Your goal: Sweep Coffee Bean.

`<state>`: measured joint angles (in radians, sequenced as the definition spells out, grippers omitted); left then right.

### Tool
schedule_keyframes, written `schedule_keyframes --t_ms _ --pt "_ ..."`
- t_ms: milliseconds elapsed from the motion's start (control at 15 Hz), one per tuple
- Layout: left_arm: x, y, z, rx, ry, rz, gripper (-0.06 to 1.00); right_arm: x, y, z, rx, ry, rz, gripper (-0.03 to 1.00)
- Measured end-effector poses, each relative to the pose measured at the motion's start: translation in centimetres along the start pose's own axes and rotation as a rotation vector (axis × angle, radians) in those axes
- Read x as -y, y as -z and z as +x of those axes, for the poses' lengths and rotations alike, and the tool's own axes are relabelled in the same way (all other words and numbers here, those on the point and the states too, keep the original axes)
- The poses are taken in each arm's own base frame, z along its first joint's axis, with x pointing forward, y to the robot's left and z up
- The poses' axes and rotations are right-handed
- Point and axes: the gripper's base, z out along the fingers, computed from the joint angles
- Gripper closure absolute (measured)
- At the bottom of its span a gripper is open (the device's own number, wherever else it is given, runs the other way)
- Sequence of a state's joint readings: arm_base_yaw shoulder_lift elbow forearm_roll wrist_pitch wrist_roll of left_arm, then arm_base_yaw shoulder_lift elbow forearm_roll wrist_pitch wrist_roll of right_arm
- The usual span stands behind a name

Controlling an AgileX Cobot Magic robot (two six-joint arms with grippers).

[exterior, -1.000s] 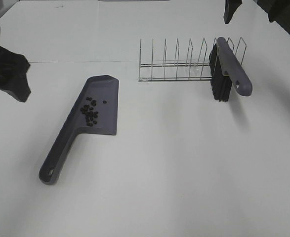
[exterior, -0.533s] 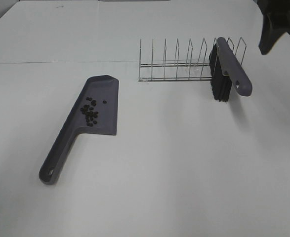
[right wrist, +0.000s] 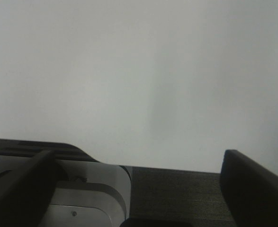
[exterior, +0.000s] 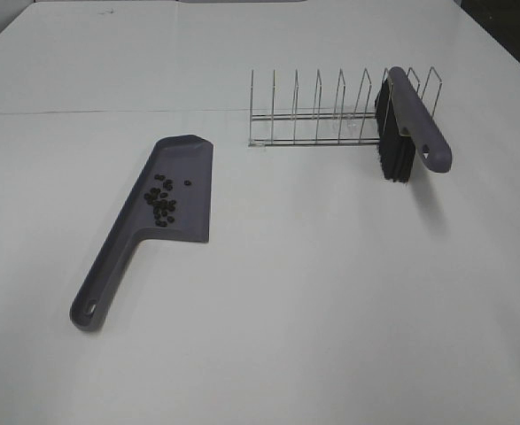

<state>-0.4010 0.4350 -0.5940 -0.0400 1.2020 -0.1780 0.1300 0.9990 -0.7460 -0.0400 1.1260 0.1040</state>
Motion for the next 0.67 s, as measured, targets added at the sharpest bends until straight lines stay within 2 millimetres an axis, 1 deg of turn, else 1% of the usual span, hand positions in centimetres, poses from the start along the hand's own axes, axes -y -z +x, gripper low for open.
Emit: schedule_keyframes --t_ms 67,133,200,333,467,533,667 --pt "-0.2 0.3 1.4 0.054 -0.023 0.020 0.18 0.2 -0.3 2.8 0.029 0.000 -0.003 0.17" --pt "-0.3 0.6 2.2 0.095 -0.045 0.031 0.18 0.4 -0.2 4.3 0.067 0.001 -0.006 0.17" --pt "-0.3 1.1 2.8 0.165 -0.071 0.045 0.18 0.6 0.4 6.6 0.158 0.010 -0.013 0.17" --pt "-0.4 1.7 3.2 0.249 -0.120 0.055 0.18 0.8 1.8 8.8 0.326 0.010 -0.033 0.17" --pt "-0.2 1.9 3.2 0.275 -0.173 0.068 0.18 0.8 3.5 11.0 0.513 0.057 -0.063 0.17" --pt "-0.1 1.7 3.1 0.288 -0.206 0.073 0.18 0.7 4.0 12.2 0.594 0.084 -0.077 0.17" --pt "0.1 1.0 3.2 0.298 -0.235 0.101 0.18 0.4 4.5 14.0 0.720 0.135 -0.121 0.17"
